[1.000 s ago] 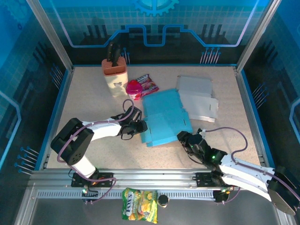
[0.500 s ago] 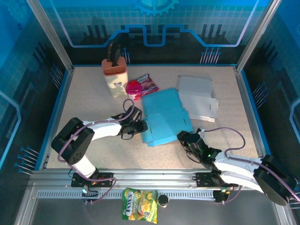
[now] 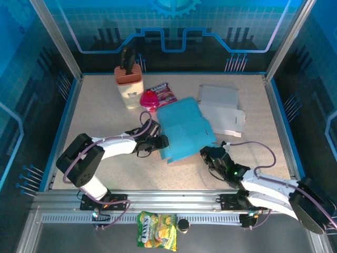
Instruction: Fold the paper box
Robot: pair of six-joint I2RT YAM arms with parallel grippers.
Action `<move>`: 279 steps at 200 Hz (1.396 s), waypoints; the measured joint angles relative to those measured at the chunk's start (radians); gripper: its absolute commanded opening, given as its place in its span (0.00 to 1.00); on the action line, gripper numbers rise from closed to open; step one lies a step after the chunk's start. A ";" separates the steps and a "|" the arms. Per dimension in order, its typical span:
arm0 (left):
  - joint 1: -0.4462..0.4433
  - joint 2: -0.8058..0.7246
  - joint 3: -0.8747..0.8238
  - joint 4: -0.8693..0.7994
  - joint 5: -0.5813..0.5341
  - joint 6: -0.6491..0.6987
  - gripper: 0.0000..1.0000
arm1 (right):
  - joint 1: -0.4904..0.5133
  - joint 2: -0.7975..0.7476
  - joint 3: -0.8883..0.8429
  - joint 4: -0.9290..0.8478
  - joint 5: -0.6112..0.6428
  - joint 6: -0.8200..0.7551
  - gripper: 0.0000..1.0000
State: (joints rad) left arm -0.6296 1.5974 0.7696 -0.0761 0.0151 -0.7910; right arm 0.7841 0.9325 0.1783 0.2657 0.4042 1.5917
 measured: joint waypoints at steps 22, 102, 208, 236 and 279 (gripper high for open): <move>-0.063 -0.096 0.021 -0.067 -0.043 0.019 0.69 | -0.016 -0.073 0.075 -0.096 -0.021 -0.008 0.00; -0.361 -0.464 0.177 -0.246 -0.455 0.237 0.70 | -0.156 -0.028 0.459 -0.307 -0.200 -0.092 0.00; -0.529 -0.668 -0.149 0.168 -0.821 0.936 0.87 | -0.332 0.116 0.969 -0.549 -0.431 -0.207 0.00; -0.442 -0.683 -0.178 0.271 -0.801 1.004 0.87 | -0.357 0.110 1.009 -0.626 -0.472 -0.224 0.00; -0.362 -0.713 -0.175 0.314 -0.637 1.039 0.84 | -0.385 0.100 1.009 -0.721 -0.512 -0.231 0.00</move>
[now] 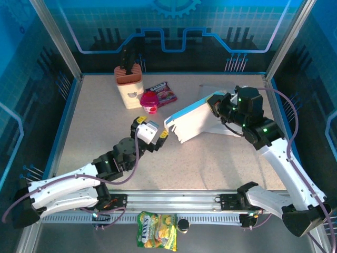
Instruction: Fold the paper box
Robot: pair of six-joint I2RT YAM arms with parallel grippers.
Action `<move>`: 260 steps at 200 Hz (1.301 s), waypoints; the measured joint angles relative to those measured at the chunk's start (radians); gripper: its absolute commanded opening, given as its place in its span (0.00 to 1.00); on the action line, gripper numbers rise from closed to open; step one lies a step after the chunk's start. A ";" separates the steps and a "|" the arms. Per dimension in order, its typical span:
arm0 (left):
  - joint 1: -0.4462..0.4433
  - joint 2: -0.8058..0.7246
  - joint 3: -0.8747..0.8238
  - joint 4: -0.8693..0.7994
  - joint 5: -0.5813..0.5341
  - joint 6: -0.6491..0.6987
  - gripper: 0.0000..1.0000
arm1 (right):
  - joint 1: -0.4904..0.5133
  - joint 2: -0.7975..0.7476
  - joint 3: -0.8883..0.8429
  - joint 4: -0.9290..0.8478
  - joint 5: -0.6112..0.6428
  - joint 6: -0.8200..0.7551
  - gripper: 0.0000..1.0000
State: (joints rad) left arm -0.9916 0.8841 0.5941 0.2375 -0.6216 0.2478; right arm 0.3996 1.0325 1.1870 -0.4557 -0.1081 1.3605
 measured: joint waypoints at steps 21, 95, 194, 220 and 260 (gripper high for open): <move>0.000 0.033 0.000 -0.003 0.089 0.013 0.85 | -0.008 -0.004 0.000 -0.019 -0.018 0.000 0.00; 0.000 0.011 -0.008 -0.002 0.209 0.021 0.93 | -0.049 -0.025 -0.001 -0.049 -0.055 0.000 0.00; 0.056 0.213 0.045 0.056 0.146 0.052 0.22 | -0.053 -0.034 -0.032 -0.045 -0.091 0.013 0.00; 0.056 0.213 0.058 0.056 0.148 0.043 0.00 | -0.063 -0.031 -0.066 -0.014 -0.112 0.025 0.03; 0.058 0.214 0.125 -0.068 0.151 -0.098 0.00 | -0.076 -0.021 -0.103 0.047 -0.141 0.015 0.48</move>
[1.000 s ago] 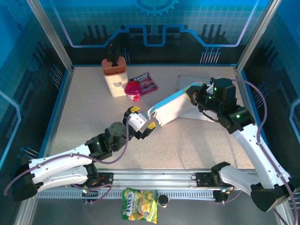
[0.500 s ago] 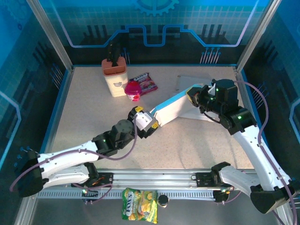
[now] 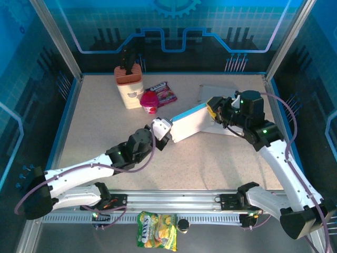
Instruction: Fold the paper box
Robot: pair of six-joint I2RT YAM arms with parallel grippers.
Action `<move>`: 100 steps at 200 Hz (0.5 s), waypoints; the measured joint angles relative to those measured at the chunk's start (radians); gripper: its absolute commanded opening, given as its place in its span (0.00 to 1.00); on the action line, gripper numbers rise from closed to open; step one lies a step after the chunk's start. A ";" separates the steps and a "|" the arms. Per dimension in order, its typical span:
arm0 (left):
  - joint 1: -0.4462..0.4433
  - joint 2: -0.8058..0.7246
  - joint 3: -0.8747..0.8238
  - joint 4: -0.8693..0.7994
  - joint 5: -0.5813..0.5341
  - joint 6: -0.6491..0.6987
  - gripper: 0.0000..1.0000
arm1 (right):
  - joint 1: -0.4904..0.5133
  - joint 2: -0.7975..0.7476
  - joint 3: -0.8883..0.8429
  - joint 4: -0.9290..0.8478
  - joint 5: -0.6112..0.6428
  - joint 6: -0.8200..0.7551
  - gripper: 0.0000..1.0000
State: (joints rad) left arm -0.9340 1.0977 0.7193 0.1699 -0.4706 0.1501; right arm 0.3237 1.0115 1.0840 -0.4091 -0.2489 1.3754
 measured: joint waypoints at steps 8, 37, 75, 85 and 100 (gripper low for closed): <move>0.000 0.002 0.027 -0.045 -0.003 -0.045 0.00 | 0.002 -0.002 -0.021 0.017 0.001 0.002 0.53; 0.000 0.019 0.064 -0.144 -0.013 -0.180 0.00 | 0.050 -0.002 -0.065 0.055 0.022 0.013 0.64; 0.000 0.033 0.064 -0.233 -0.019 -0.276 0.00 | 0.173 -0.002 -0.072 0.091 0.096 0.015 0.65; 0.000 0.033 0.064 -0.245 -0.020 -0.284 0.00 | 0.198 -0.002 -0.072 0.092 0.117 0.016 0.65; 0.000 0.032 0.064 -0.260 -0.020 -0.290 0.00 | 0.223 0.000 -0.072 0.097 0.142 0.020 0.63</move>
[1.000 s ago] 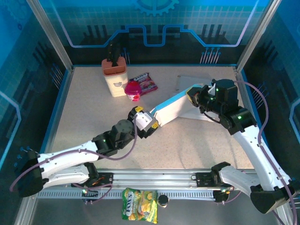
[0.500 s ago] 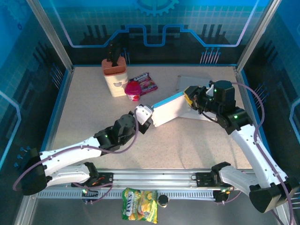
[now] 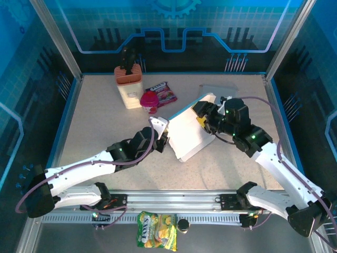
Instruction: Fold the paper box
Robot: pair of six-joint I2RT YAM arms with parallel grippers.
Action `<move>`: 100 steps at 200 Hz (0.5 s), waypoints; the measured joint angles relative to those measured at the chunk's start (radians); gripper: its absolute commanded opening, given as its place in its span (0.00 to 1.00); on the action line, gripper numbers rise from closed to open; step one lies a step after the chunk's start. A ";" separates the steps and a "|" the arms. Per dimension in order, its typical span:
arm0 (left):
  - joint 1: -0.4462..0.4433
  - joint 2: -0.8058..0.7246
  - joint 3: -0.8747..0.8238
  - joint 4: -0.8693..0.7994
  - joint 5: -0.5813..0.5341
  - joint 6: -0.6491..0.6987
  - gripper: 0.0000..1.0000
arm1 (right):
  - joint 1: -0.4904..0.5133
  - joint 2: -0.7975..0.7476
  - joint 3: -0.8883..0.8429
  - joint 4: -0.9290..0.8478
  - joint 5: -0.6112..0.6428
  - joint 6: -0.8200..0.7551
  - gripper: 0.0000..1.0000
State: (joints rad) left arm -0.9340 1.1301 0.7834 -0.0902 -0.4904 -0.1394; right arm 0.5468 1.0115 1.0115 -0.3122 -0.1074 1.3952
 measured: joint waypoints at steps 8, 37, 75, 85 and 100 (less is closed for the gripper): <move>0.000 -0.002 0.000 -0.006 0.000 -0.003 0.00 | 0.008 0.004 0.002 0.002 0.007 0.005 0.61; 0.000 -0.017 0.000 -0.019 0.000 -0.014 0.00 | 0.025 0.049 0.019 0.016 0.029 0.016 0.58; 0.000 -0.032 0.000 -0.020 0.000 -0.017 0.00 | 0.053 0.112 0.047 0.044 0.045 0.026 0.54; 0.000 -0.032 0.000 -0.020 0.000 -0.017 0.00 | 0.054 0.124 0.049 0.051 0.048 0.032 0.53; 0.000 -0.032 0.000 -0.022 0.001 -0.017 0.00 | 0.055 0.144 0.058 0.060 0.048 0.037 0.48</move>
State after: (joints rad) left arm -0.9340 1.0985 0.7834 -0.1123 -0.4896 -0.1562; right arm 0.6014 1.1557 1.0695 -0.2520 -0.0597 1.4326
